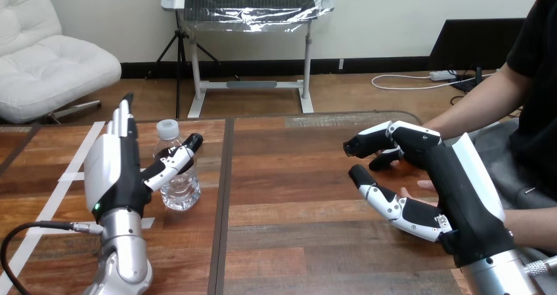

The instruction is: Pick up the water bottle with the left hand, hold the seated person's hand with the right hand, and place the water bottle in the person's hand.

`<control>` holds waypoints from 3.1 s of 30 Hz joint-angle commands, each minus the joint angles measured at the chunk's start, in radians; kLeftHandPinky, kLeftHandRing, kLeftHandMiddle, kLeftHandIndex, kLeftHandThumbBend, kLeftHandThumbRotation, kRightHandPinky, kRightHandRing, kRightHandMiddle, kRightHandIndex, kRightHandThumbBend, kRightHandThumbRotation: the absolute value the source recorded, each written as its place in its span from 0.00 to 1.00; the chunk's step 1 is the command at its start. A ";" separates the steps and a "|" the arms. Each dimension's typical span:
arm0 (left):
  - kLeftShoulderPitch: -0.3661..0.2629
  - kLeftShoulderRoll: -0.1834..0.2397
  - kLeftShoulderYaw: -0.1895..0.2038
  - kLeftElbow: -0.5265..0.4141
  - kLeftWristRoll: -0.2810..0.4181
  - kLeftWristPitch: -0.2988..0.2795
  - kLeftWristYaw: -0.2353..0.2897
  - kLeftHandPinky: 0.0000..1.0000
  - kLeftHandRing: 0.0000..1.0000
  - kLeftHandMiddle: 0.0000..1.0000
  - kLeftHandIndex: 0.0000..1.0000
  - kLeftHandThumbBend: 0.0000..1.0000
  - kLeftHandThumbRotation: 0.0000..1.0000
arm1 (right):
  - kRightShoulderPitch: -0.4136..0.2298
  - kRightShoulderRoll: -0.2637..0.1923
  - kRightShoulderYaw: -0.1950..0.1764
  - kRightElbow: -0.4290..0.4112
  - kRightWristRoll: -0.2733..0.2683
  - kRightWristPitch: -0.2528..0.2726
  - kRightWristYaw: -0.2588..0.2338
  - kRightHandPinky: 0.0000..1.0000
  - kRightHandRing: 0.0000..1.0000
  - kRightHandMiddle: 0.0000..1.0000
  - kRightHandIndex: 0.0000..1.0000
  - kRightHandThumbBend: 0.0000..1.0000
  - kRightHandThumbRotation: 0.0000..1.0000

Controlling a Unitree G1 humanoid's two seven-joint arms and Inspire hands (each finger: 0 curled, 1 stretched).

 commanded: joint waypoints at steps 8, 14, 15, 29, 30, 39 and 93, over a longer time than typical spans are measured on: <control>-0.136 -0.039 0.098 0.057 -0.125 -0.011 -0.116 0.89 0.97 1.00 1.00 0.94 0.54 | -0.051 -0.005 -0.001 -0.024 0.010 0.000 -0.001 0.54 0.64 0.62 0.57 0.40 0.00; -0.165 -0.048 0.130 0.084 -0.170 0.006 -0.161 0.89 0.97 1.00 1.00 0.93 0.51 | -0.052 -0.010 -0.002 -0.019 0.013 -0.009 0.002 0.54 0.64 0.62 0.58 0.40 0.00; -0.167 -0.048 0.131 0.086 -0.171 0.008 -0.162 0.89 0.97 1.00 1.00 0.93 0.51 | -0.052 -0.010 -0.002 -0.020 0.014 -0.009 0.003 0.54 0.64 0.62 0.58 0.40 0.00; -0.234 -0.048 0.148 0.147 -0.187 0.084 -0.211 0.87 0.95 0.99 0.99 0.96 0.51 | -0.041 -0.012 -0.003 -0.033 0.015 0.003 0.008 0.55 0.65 0.63 0.58 0.40 0.00; -0.241 -0.048 0.145 0.151 -0.183 0.095 -0.209 0.87 0.94 0.98 0.99 0.97 0.51 | -0.040 -0.011 -0.003 -0.034 0.015 0.003 0.008 0.55 0.65 0.63 0.58 0.40 0.00; -0.271 -0.044 0.135 0.172 -0.175 0.143 -0.244 0.82 0.91 0.97 0.98 0.99 0.55 | -0.032 -0.012 -0.005 -0.043 0.016 0.009 0.015 0.55 0.65 0.63 0.58 0.40 0.00; -0.329 -0.067 0.119 0.189 -0.148 0.276 -0.407 0.81 0.92 0.96 0.95 0.99 0.52 | -0.006 -0.018 -0.006 -0.083 0.005 0.041 0.023 0.55 0.64 0.63 0.59 0.41 0.00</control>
